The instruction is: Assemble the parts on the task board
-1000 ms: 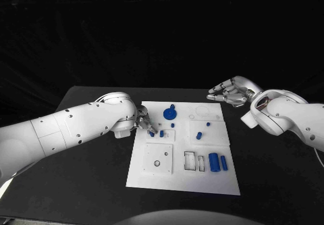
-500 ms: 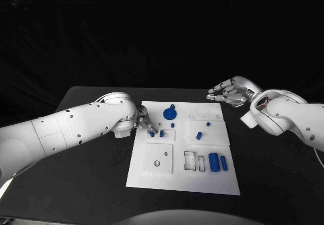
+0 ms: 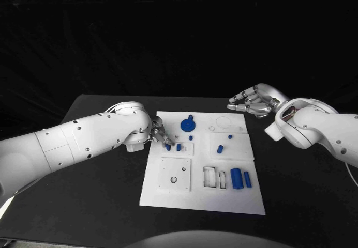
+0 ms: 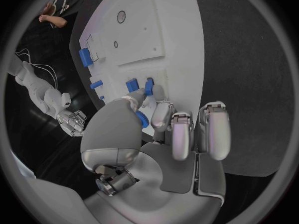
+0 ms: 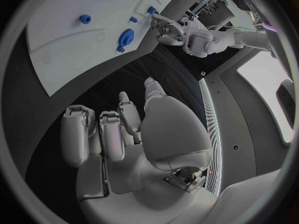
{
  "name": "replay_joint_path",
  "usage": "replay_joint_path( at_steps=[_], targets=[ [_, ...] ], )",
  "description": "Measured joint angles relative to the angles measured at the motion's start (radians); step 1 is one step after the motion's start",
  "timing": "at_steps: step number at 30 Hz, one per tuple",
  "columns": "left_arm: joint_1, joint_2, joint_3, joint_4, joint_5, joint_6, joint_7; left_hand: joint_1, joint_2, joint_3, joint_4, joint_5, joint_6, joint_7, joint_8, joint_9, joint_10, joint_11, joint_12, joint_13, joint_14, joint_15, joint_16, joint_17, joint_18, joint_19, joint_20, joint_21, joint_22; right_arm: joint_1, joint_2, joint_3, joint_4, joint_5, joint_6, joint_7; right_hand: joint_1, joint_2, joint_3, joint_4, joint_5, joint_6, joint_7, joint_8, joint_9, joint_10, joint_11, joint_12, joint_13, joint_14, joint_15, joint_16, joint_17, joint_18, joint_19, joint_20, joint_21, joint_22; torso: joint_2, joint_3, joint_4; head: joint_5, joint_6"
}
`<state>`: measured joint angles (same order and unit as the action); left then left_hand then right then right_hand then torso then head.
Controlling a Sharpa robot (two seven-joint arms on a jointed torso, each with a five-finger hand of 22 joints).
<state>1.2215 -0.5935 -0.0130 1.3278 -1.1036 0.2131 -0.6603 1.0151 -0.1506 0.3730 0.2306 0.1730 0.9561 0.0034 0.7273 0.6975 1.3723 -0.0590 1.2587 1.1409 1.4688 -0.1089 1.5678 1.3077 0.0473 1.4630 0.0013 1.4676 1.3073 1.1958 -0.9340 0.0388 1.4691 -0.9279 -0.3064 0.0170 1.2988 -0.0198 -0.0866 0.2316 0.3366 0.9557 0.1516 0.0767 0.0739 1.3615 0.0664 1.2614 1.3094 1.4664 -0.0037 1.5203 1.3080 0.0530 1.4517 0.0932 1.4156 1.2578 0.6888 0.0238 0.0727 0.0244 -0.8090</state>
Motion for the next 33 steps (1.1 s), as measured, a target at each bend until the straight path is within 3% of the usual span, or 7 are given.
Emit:
replay_joint_path(
  at_steps=[20, 22, 24, 28, 33],
  targets=[
    [0.000, 0.002, 0.000, -0.002, -0.001, 0.003, -0.002, -0.005, -0.005, -0.027, 0.013, 0.000, 0.000, 0.000, 0.004, 0.003, 0.000, 0.000, 0.000, 0.000, 0.000, 0.000, 0.000, 0.000, 0.000, 0.000, 0.000, 0.000, 0.000, 0.000, 0.004, 0.000, -0.003, 0.000, 0.001, 0.001, 0.000, 0.000, 0.000, 0.000, 0.000, 0.000, 0.000, 0.000, 0.000, 0.000, 0.000, 0.000, 0.000, 0.000, 0.000, 0.000, 0.000, 0.000, 0.000, 0.000, -0.004, 0.000, 0.000, -0.0005, -0.0002, -0.001, 0.000],
    [0.000, 0.001, 0.000, 0.000, -0.001, 0.002, -0.002, -0.021, -0.014, -0.062, 0.028, -0.001, 0.000, 0.000, 0.004, 0.005, 0.000, 0.000, 0.000, 0.000, 0.000, 0.000, 0.000, 0.000, 0.000, 0.000, 0.000, 0.000, 0.000, 0.000, 0.004, 0.000, -0.003, 0.000, 0.001, 0.001, 0.000, 0.000, 0.000, 0.000, 0.000, 0.000, 0.000, 0.000, 0.000, 0.000, 0.000, 0.000, 0.000, 0.000, 0.000, 0.000, 0.000, 0.000, 0.000, 0.000, -0.004, 0.000, 0.000, -0.0005, 0.0000, -0.002, 0.000],
    [0.000, -0.001, 0.000, 0.002, 0.000, -0.001, -0.002, -0.043, -0.018, -0.111, 0.046, -0.026, 0.000, 0.000, 0.004, 0.006, 0.000, 0.000, 0.000, 0.001, 0.000, 0.000, 0.000, 0.000, 0.000, 0.002, -0.002, 0.000, 0.000, 0.000, 0.004, 0.000, -0.003, 0.000, 0.001, 0.001, 0.000, 0.000, 0.000, 0.000, 0.000, 0.000, 0.000, 0.000, 0.000, 0.000, 0.000, 0.000, 0.000, 0.000, 0.000, 0.000, 0.000, 0.000, 0.000, 0.000, -0.004, 0.000, 0.000, -0.0005, 0.0001, -0.002, 0.000],
    [-0.003, -0.013, 0.000, 0.013, 0.008, -0.020, -0.001, -0.063, 0.001, -0.201, 0.059, -0.081, 0.000, 0.000, 0.008, 0.008, 0.000, 0.000, -0.001, 0.000, -0.004, -0.003, 0.000, 0.000, 0.000, 0.004, -0.004, 0.000, 0.000, 0.000, 0.005, 0.000, -0.005, 0.000, 0.002, 0.002, 0.000, 0.000, 0.000, 0.000, 0.000, 0.000, 0.000, 0.000, 0.000, 0.000, 0.000, 0.000, 0.000, 0.000, 0.000, 0.000, 0.000, 0.000, 0.000, 0.000, -0.004, 0.000, 0.000, -0.0011, 0.0000, -0.002, 0.001],
    [-0.006, -0.036, 0.001, 0.027, 0.046, -0.072, 0.002, -0.046, 0.017, -0.273, 0.060, -0.085, -0.017, 0.005, 0.007, 0.009, -0.013, 0.001, -0.027, -0.026, -0.004, -0.003, 0.000, 0.000, 0.000, 0.004, -0.004, -0.035, 0.000, 0.000, 0.004, 0.000, -0.006, 0.000, 0.002, 0.002, 0.000, 0.000, 0.000, 0.000, 0.000, 0.000, 0.000, 0.000, 0.000, 0.000, 0.000, 0.000, 0.000, 0.000, 0.000, 0.000, 0.000, 0.000, 0.000, 0.000, -0.004, 0.000, 0.001, -0.0012, -0.0006, -0.003, 0.002]
  ],
)
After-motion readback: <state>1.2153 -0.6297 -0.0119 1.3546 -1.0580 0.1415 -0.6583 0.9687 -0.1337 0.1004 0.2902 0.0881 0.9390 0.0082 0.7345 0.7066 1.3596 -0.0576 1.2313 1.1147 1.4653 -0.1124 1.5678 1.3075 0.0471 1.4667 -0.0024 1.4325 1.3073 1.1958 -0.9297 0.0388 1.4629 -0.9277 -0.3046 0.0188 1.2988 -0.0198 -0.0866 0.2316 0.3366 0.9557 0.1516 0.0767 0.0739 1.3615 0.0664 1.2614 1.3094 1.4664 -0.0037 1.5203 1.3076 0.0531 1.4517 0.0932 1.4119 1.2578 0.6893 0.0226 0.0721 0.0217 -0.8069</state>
